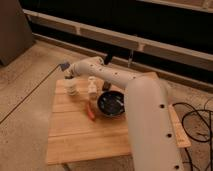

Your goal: Place the white sponge in the ceramic cup

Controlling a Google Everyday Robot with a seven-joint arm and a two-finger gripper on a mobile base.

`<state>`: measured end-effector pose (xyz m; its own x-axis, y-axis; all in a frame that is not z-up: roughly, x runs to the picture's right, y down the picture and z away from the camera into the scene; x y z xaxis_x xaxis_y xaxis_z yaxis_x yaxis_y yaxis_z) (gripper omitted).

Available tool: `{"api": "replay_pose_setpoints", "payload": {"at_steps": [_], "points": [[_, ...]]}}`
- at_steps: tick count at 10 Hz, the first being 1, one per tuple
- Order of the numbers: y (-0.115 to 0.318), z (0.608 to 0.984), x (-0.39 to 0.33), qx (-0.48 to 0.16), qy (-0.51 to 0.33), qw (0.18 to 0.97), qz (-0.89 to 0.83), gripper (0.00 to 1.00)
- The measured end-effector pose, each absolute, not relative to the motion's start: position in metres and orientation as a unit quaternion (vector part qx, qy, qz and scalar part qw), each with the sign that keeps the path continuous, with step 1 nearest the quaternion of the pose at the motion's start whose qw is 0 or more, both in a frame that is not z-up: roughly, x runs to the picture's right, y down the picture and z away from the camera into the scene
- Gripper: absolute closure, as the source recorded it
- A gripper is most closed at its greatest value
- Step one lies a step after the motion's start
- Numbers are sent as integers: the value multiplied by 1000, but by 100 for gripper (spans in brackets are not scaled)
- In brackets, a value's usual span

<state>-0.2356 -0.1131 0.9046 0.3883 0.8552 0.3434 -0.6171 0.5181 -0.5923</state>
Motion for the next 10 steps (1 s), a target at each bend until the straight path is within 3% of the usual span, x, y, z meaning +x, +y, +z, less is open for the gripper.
{"api": "replay_pose_setpoints", "payload": {"at_steps": [3,6,10], "points": [[-112,905,-235,-199,-312,811,454,48],[-111,904,-237,-208,-309,810,452,24],[-110,905,-239,-217,-306,811,449,22]]}}
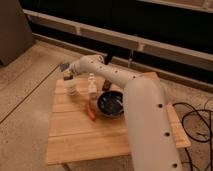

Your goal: Place the white sponge in the ceramic cup

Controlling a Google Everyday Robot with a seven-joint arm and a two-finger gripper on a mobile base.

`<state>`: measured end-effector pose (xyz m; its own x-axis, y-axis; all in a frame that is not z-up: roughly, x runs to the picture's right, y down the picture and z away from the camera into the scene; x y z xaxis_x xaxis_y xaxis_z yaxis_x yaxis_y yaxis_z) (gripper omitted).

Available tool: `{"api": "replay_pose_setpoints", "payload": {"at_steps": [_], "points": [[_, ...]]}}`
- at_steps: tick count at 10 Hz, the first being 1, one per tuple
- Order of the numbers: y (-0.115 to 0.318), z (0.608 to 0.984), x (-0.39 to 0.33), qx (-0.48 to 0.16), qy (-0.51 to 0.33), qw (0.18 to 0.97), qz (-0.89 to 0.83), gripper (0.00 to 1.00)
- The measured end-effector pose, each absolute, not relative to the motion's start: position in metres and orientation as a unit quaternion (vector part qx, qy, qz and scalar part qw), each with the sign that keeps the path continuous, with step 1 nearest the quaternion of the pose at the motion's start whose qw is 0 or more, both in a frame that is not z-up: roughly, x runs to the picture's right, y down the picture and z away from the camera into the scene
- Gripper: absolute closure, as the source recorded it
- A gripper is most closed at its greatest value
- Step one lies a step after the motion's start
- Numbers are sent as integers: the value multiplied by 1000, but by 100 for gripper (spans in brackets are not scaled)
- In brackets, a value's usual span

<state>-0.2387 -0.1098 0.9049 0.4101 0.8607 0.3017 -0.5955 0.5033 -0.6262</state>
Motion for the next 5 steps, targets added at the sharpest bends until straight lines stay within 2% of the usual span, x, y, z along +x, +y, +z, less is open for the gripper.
{"api": "replay_pose_setpoints", "payload": {"at_steps": [5], "points": [[-111,906,-238,-223,-302,811,448,22]]}}
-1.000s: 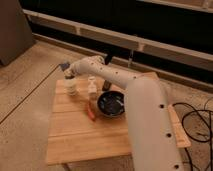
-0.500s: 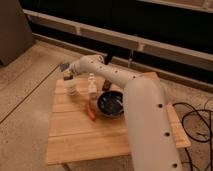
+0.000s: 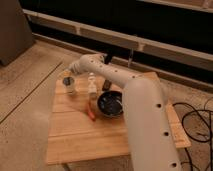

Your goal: Place the white sponge in the ceramic cup

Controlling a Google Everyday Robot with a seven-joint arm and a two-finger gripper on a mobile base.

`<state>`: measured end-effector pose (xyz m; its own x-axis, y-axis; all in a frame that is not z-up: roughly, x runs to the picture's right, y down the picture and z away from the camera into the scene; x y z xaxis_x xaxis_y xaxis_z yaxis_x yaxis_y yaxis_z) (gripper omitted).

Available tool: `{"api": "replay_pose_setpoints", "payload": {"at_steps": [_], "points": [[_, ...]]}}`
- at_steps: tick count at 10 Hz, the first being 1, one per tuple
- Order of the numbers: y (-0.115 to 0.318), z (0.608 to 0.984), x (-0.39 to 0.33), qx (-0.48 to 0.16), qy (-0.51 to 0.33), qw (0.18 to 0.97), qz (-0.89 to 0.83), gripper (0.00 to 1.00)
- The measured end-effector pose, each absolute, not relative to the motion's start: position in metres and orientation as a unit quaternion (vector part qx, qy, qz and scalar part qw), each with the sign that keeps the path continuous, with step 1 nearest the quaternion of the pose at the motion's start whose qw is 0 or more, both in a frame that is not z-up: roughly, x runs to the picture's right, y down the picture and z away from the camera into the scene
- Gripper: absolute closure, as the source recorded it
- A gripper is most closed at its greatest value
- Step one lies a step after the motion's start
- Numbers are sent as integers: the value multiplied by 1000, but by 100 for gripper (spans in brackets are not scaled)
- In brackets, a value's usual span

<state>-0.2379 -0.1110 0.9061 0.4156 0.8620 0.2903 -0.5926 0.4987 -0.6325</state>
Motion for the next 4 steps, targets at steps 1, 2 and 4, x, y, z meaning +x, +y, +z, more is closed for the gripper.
{"api": "replay_pose_setpoints", "payload": {"at_steps": [1,2,4], "points": [[-111,906,-237,-224,-301,811,449,22],[-111,906,-238,-224,-301,811,450,22],[-111,906,-237,-224,-301,811,450,22]]}}
